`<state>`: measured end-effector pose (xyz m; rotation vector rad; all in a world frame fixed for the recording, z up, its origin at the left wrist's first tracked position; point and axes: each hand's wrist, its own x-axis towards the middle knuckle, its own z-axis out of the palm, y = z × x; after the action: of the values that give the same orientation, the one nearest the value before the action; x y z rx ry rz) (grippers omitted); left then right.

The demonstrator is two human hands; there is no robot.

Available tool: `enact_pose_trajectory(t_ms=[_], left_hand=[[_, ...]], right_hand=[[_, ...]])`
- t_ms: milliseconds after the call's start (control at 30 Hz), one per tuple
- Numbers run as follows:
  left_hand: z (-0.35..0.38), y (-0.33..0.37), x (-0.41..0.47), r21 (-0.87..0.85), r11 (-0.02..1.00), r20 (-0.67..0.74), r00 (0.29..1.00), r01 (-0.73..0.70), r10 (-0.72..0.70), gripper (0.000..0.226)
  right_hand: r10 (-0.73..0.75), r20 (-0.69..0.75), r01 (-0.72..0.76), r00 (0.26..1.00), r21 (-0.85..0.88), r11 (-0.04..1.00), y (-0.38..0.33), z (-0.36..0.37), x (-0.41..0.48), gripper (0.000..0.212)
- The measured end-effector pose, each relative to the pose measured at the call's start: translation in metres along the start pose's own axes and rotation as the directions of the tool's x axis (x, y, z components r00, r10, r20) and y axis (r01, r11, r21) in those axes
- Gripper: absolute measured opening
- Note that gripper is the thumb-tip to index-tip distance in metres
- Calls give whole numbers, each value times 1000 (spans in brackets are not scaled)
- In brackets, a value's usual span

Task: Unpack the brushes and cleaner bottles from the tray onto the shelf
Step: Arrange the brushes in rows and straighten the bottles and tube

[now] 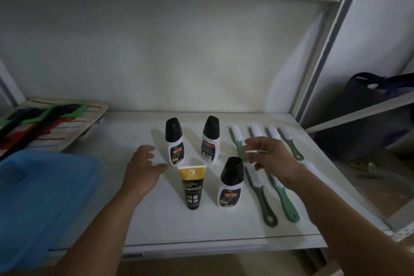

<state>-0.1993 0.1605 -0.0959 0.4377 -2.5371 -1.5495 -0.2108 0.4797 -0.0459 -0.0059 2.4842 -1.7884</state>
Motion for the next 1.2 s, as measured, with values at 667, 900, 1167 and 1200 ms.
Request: enact_pose_trajectory(t_ms=[667,900,1167,1200], left_hand=[[39,-5,44,-288,954,226,962,-83,152,54],[40,-9,47,-363,929,274,944,-77,185,42],[41,-13,53,-427,904,326,925,-40,195,48],[41,-14,54,-428,903,332,922,-42,200,48]], right_hand=[[-60,246,126,967,-260,957,5,59,79,31],[-90,196,131,976,-206,970,9,52,74,22],[-30,349,93,937,-167,981,7,48,79,51],[-25,364,93,931,-172,981,7,44,79,48]])
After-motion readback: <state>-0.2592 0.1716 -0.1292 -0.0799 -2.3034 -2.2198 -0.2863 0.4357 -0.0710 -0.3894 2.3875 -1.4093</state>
